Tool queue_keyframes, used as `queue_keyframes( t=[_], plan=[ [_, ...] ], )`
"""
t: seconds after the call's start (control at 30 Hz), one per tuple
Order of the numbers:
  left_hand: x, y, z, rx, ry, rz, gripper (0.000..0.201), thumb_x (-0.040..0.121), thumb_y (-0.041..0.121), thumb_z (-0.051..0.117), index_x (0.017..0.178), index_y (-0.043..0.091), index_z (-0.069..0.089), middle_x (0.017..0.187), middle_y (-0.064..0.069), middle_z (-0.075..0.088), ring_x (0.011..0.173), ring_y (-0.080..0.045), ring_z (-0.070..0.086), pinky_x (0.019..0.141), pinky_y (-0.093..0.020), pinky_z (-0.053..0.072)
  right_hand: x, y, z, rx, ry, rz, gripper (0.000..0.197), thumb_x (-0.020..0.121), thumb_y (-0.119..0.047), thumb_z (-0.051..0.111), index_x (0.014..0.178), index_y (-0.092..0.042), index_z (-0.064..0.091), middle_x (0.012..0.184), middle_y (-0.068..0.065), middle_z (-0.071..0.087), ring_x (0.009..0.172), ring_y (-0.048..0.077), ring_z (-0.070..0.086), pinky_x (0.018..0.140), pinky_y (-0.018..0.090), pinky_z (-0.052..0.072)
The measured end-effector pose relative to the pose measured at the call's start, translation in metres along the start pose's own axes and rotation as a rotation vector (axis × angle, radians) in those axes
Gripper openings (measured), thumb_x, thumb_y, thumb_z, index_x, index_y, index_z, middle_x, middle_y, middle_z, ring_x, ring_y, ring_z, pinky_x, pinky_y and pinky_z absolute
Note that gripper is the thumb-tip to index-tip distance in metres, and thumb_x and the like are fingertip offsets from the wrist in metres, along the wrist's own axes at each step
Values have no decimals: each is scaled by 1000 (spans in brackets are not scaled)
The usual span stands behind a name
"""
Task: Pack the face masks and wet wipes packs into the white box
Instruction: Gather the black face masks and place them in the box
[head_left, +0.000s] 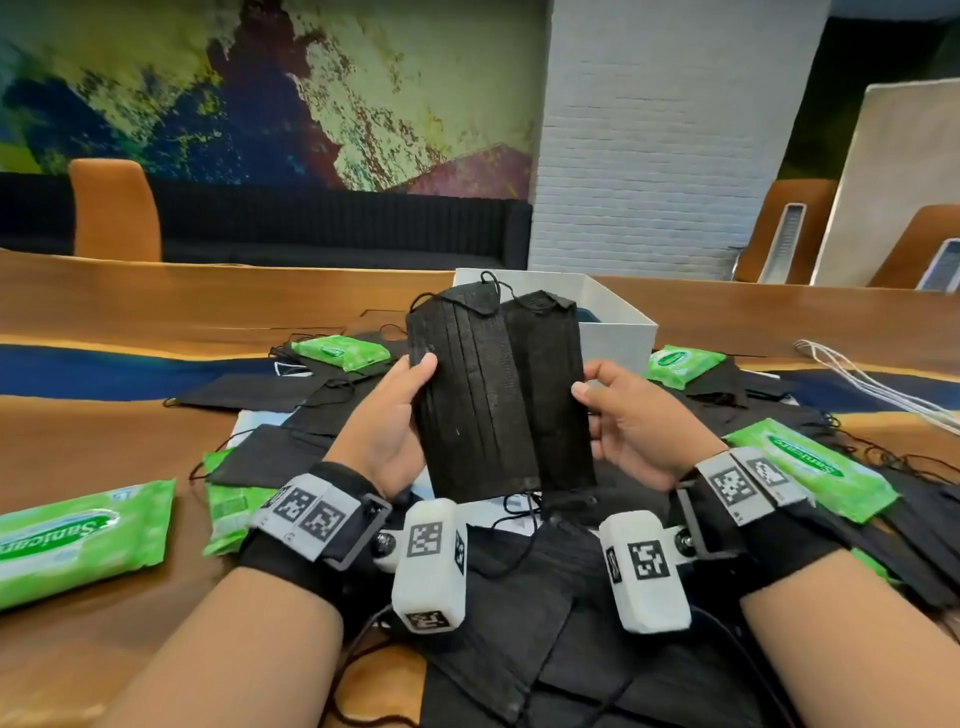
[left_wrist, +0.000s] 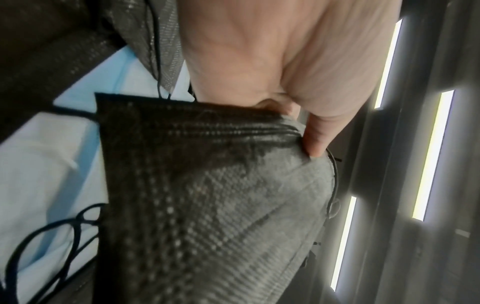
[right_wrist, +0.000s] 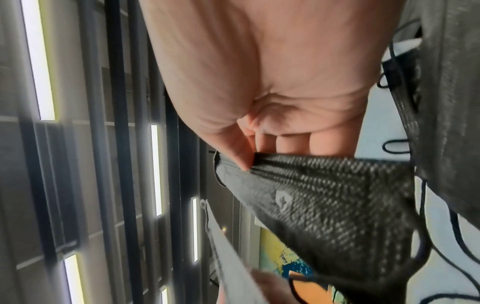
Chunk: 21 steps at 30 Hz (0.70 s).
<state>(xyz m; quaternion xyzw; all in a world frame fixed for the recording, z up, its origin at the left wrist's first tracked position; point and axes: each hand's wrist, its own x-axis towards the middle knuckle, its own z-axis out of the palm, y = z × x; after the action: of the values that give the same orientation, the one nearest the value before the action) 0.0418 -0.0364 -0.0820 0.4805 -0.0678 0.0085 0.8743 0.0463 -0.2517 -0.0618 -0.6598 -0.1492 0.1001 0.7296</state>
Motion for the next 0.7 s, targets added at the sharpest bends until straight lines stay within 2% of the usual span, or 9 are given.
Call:
queue_keyframes(
  t=[0.1,0.17,0.27,0.4,0.47,0.57,0.63,0.7],
  plan=[
    [0,-5,4,-15,-24,-4,28,101,22,40,116,10,61,110,-9,71,100,-22,68,90,-42,50,0,5,9,81,-99,13,20,100,-8,35,88,-17,48,80,3,68,62,12,66,58,33,57],
    [0,-9,8,-6,-61,1,26,100,20,40,112,10,61,107,-8,71,98,-19,69,87,-39,51,-1,6,12,120,-138,16,20,101,-9,34,89,-17,49,79,3,68,61,11,66,58,33,58],
    [0,-13,12,-4,-102,7,24,100,18,40,111,12,60,107,-7,70,98,-19,67,88,-38,51,-3,11,16,152,-195,37,18,100,-9,34,94,-15,49,76,3,67,58,9,63,57,30,57],
    [0,-15,14,63,-122,-3,22,99,19,43,108,15,63,105,-6,71,97,-19,67,88,-40,50,-1,18,17,135,-232,60,16,100,-9,37,106,-14,51,91,10,66,73,16,64,66,33,58],
    [0,-14,14,96,-90,26,21,99,18,45,105,15,64,100,-5,72,94,-18,68,86,-39,51,-2,16,14,112,-217,62,19,101,-16,35,99,-14,53,89,9,66,72,16,64,66,33,57],
    [3,-10,9,122,-5,84,18,98,16,47,104,16,63,97,-3,73,93,-19,68,85,-41,52,-7,9,2,21,-151,40,26,102,-28,33,99,-15,55,91,9,68,75,18,66,71,35,56],
    [5,-6,4,93,39,111,17,98,13,47,104,19,62,94,-2,73,90,-18,68,79,-40,56,-9,1,-10,-135,-29,6,24,101,-27,35,96,-15,54,93,8,70,77,19,66,76,37,54],
    [5,-3,0,61,64,131,24,97,9,48,111,25,58,92,-1,74,85,-16,70,73,-38,58,-10,-6,-24,-319,101,-13,19,100,-24,39,94,-16,55,94,7,70,77,18,65,77,35,52]
  ],
)
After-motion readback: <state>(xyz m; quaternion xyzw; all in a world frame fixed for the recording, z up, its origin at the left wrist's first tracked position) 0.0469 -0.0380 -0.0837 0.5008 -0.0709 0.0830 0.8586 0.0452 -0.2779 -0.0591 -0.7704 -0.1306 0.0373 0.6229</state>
